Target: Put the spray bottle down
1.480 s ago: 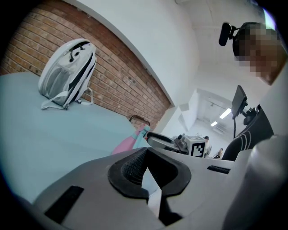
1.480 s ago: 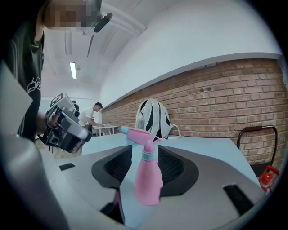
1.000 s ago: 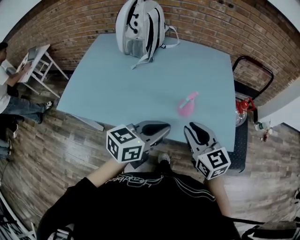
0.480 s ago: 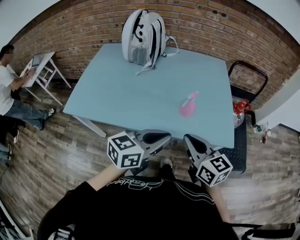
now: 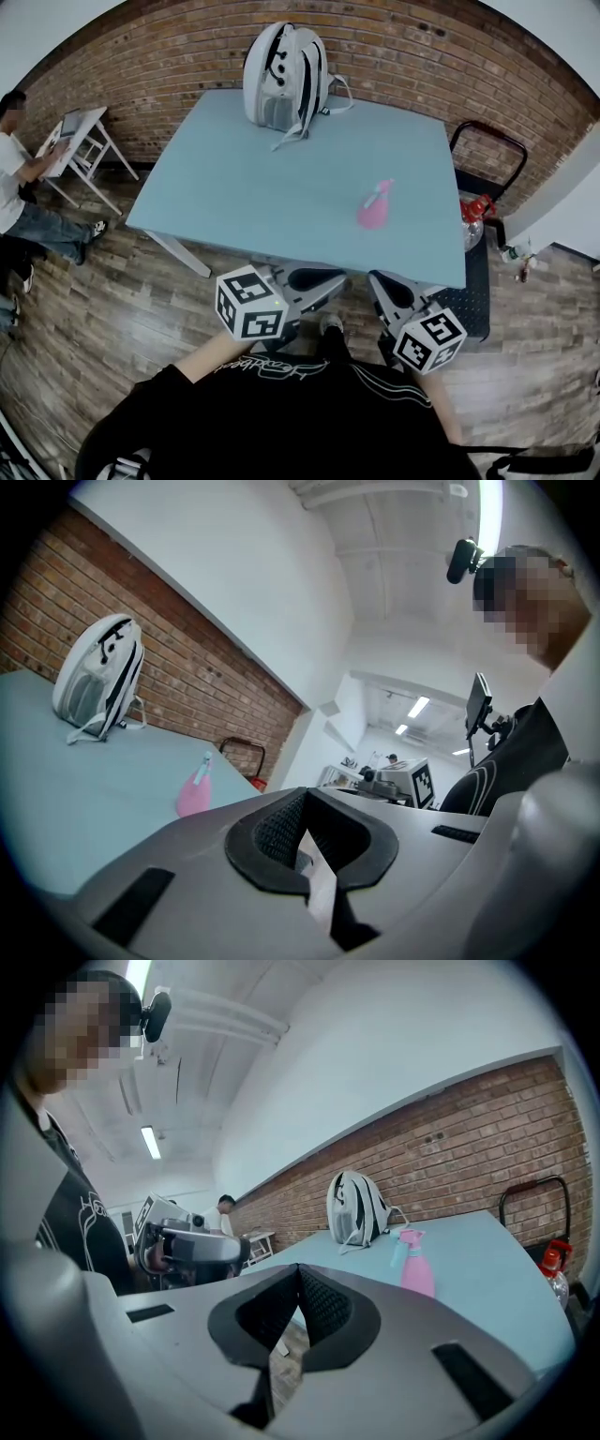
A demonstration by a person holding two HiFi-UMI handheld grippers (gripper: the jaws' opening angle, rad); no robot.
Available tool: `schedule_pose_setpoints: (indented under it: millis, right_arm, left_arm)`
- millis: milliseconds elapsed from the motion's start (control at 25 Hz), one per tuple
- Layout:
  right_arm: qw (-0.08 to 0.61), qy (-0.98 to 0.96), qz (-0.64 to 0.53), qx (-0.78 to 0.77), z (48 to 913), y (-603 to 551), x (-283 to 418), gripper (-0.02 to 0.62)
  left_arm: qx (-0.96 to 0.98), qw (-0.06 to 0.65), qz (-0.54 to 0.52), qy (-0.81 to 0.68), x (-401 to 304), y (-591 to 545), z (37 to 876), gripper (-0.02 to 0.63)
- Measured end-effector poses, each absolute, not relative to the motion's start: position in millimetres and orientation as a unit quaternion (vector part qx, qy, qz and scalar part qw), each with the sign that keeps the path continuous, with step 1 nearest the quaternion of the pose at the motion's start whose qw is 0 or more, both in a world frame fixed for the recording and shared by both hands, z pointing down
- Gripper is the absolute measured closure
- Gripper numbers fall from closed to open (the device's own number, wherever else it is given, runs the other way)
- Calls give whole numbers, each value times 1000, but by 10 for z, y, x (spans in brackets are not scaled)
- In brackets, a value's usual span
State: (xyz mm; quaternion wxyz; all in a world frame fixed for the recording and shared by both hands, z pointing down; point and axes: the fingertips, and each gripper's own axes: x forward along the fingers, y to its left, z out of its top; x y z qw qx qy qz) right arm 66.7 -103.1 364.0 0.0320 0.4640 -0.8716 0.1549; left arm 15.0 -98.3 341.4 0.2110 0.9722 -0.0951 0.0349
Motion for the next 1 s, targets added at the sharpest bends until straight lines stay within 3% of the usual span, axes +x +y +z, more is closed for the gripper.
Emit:
schedule_pose_setpoints:
  millis: [1000]
  right_arm:
    - [32, -864, 152, 479, 3627, -874, 714, 581]
  left_arm:
    - [975, 202, 24, -90, 181, -909, 3407, 598]
